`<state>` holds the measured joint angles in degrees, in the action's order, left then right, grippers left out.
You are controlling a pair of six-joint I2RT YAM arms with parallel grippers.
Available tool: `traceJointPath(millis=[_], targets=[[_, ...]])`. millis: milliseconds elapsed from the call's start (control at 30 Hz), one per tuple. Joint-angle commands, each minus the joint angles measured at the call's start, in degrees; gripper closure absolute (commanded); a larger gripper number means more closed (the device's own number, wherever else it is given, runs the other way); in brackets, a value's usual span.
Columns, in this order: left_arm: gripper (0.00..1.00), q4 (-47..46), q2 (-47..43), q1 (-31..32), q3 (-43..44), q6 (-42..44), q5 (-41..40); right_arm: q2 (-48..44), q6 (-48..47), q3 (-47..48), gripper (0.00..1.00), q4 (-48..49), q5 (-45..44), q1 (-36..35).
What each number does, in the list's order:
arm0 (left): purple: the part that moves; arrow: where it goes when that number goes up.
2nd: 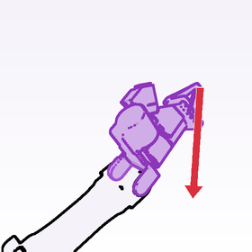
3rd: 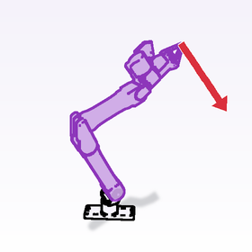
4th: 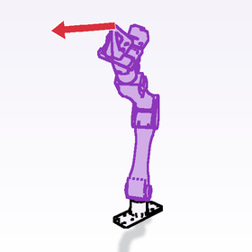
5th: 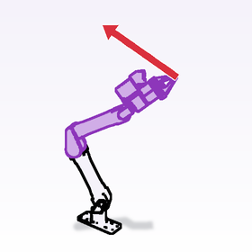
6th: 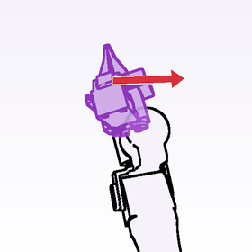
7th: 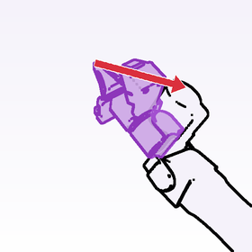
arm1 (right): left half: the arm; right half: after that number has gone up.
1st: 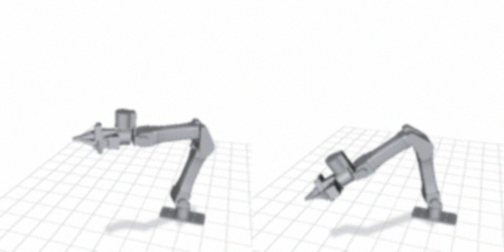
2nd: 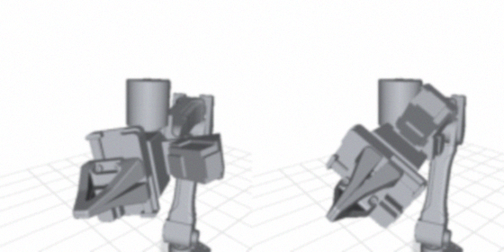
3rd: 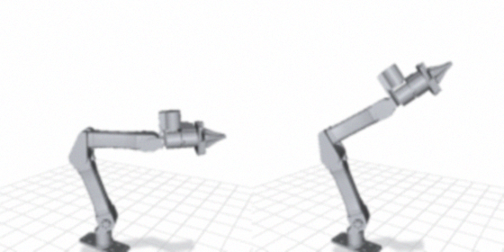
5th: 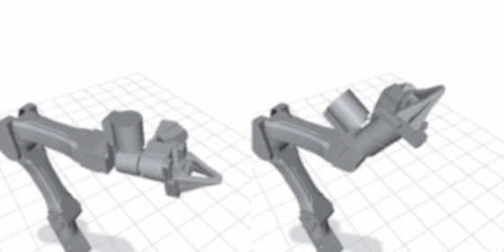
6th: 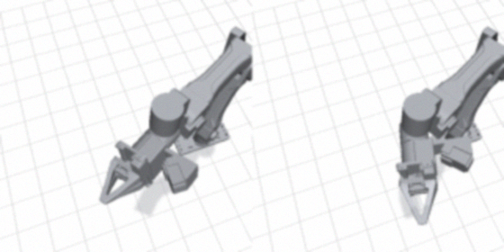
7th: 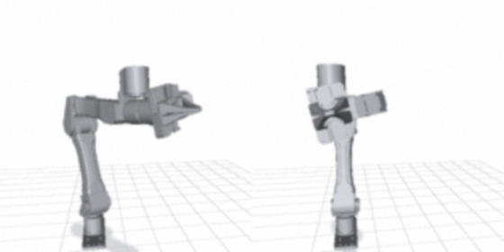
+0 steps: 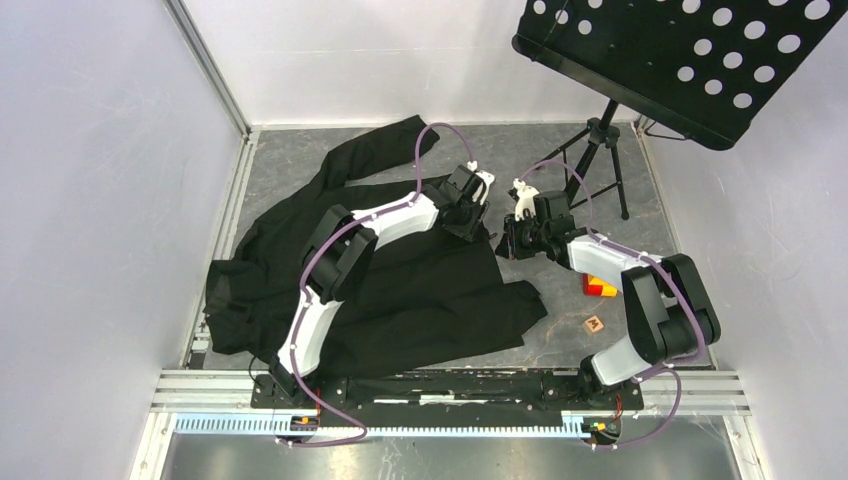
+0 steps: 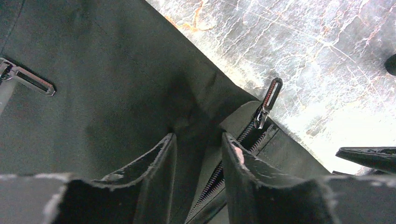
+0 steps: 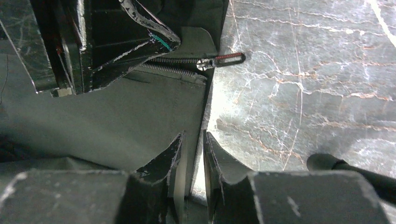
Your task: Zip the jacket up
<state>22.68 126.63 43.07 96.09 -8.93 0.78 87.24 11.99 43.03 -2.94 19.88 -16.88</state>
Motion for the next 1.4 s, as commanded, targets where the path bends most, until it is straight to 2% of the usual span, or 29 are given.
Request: traceJointPath(millis=[0,167,333,367,600,633,700,800,900,933,1100,1233,1367], targets=[[0.57,2.58,1.39,-0.62,3.05,1.85,-1.64,2.27,1.85,0.22,0.75,5.54,2.39,-0.08],[0.67,3.38,2.40,-1.03,4.10,1.83,2.51,4.54,3.13,0.72,0.69,7.70,2.77,-0.03],[0.95,3.34,2.20,-3.05,4.56,-0.10,7.71,6.11,4.21,0.30,0.66,9.62,3.11,0.39],[0.98,3.30,1.77,-3.59,4.41,-0.72,8.31,6.20,4.55,-0.10,0.64,10.28,3.39,0.60],[0.98,-1.47,-2.12,-7.03,0.06,-4.59,17.36,6.23,5.88,-1.50,0.57,13.93,4.62,1.85],[0.95,-1.10,-2.25,-7.04,0.27,-4.67,18.03,6.46,5.74,-1.19,0.57,13.89,4.38,1.86],[0.73,-1.43,-3.05,-6.90,-0.55,-5.45,19.55,7.35,5.49,-0.18,0.59,13.08,3.84,2.05],[0.45,-6.77,-5.70,-5.90,-5.50,-4.97,20.76,7.05,7.08,-0.11,0.71,12.90,2.91,2.54],[0.27,-9.04,-7.27,-4.50,-8.33,-2.51,18.97,4.57,6.39,-0.16,0.73,11.42,0.73,2.58],[0.24,-9.10,-7.49,-3.73,-8.57,-0.97,17.63,3.95,5.81,0.23,0.73,10.19,0.41,2.60],[0.23,-7.60,-6.27,1.09,-7.13,6.17,3.35,-0.66,4.71,-0.74,0.73,7.86,-1.28,2.56],[0.29,-4.63,-3.21,2.66,-2.95,8.24,-4.72,-4.38,4.81,-3.12,0.73,7.33,-2.27,2.57],[0.36,-4.00,-1.38,4.05,-1.09,11.45,-9.43,-6.89,4.37,-5.41,0.73,7.85,-3.98,2.61]])
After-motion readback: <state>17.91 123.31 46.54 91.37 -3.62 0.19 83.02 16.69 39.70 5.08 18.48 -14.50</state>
